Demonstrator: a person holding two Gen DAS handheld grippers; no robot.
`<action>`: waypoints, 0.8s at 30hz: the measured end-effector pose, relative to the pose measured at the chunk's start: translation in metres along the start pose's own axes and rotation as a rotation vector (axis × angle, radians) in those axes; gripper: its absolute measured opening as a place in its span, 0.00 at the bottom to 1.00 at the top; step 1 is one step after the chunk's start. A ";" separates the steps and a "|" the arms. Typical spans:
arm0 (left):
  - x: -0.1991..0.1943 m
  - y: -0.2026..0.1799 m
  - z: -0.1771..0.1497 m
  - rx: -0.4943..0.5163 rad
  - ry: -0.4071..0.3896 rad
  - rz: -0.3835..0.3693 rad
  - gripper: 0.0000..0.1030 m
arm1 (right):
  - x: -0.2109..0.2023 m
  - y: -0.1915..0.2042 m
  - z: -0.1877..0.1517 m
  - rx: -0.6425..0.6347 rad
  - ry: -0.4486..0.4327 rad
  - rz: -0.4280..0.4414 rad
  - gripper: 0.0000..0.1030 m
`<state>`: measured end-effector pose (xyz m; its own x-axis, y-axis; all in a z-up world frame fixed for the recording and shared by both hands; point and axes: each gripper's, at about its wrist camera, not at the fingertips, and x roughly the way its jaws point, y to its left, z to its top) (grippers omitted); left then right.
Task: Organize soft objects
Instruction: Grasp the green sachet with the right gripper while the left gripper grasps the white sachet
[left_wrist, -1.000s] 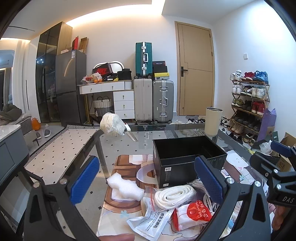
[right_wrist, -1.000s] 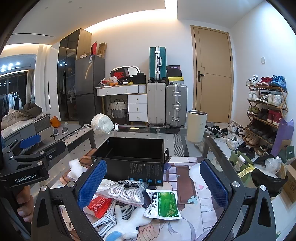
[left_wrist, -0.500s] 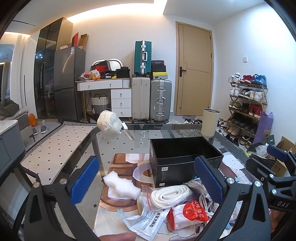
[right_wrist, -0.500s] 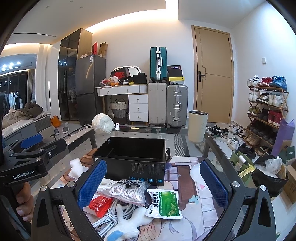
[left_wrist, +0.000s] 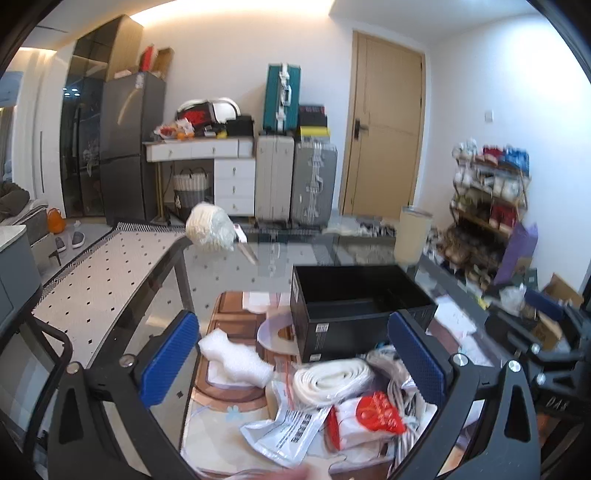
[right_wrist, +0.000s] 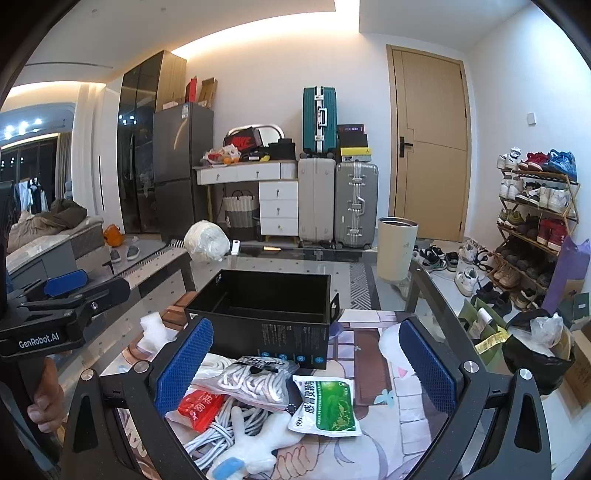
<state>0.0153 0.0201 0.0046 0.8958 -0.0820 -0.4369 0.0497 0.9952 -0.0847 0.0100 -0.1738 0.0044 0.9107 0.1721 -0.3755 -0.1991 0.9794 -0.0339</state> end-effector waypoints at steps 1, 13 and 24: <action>0.004 0.000 0.001 0.010 0.031 -0.011 1.00 | 0.003 -0.003 0.003 -0.007 0.022 0.011 1.00; 0.056 -0.013 -0.030 0.165 0.366 0.001 1.00 | 0.078 -0.045 -0.019 0.023 0.465 0.048 1.00; 0.077 -0.010 -0.056 0.223 0.521 -0.017 0.86 | 0.114 -0.050 -0.034 0.053 0.598 0.095 0.87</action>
<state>0.0590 0.0010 -0.0780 0.5603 -0.0578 -0.8263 0.2054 0.9761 0.0710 0.1116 -0.2063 -0.0685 0.5256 0.1844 -0.8305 -0.2371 0.9693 0.0652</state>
